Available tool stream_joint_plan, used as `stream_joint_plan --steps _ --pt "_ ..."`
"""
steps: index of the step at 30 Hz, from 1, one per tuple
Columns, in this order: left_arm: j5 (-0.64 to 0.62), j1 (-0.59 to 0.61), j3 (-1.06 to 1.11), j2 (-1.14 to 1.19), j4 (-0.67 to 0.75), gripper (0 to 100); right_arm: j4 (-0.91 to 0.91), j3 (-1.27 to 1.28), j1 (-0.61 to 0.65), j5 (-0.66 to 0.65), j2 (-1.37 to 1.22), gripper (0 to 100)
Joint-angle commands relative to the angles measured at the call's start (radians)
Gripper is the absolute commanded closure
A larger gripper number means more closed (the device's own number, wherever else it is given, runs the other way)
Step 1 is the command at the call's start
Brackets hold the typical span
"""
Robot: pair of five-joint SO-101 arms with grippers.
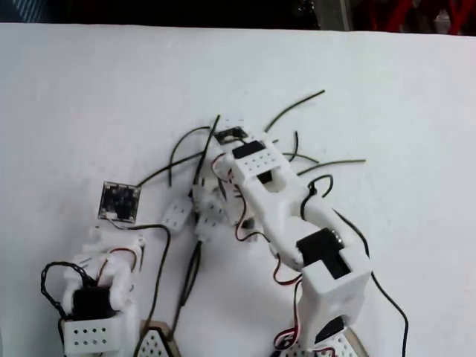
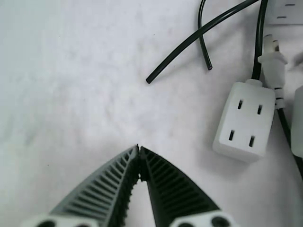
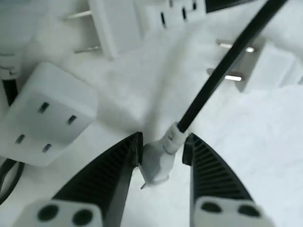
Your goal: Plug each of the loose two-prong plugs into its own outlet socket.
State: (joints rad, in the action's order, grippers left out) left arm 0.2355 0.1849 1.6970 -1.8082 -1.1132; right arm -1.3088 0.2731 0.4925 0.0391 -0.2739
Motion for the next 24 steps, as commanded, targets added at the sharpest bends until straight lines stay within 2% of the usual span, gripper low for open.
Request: stream_joint_plan --steps 1,5,13,19,24 --pt "0.006 0.010 -0.005 -0.010 0.014 98 -0.054 -0.058 0.004 -0.009 0.027 85.4" --pt "0.006 0.010 -0.005 -0.010 0.014 98 -0.133 -0.092 0.012 -0.008 0.073 85.4" --pt "0.006 0.010 -0.005 -0.010 0.014 98 -0.137 -0.087 0.012 -0.008 -0.002 85.5" --pt "0.006 0.010 -0.005 -0.010 0.014 98 -0.114 -0.092 0.038 -0.012 -0.030 97.1" --pt "0.006 0.010 -0.005 -0.010 0.014 98 -0.122 -0.100 0.099 -0.008 -0.027 92.2"
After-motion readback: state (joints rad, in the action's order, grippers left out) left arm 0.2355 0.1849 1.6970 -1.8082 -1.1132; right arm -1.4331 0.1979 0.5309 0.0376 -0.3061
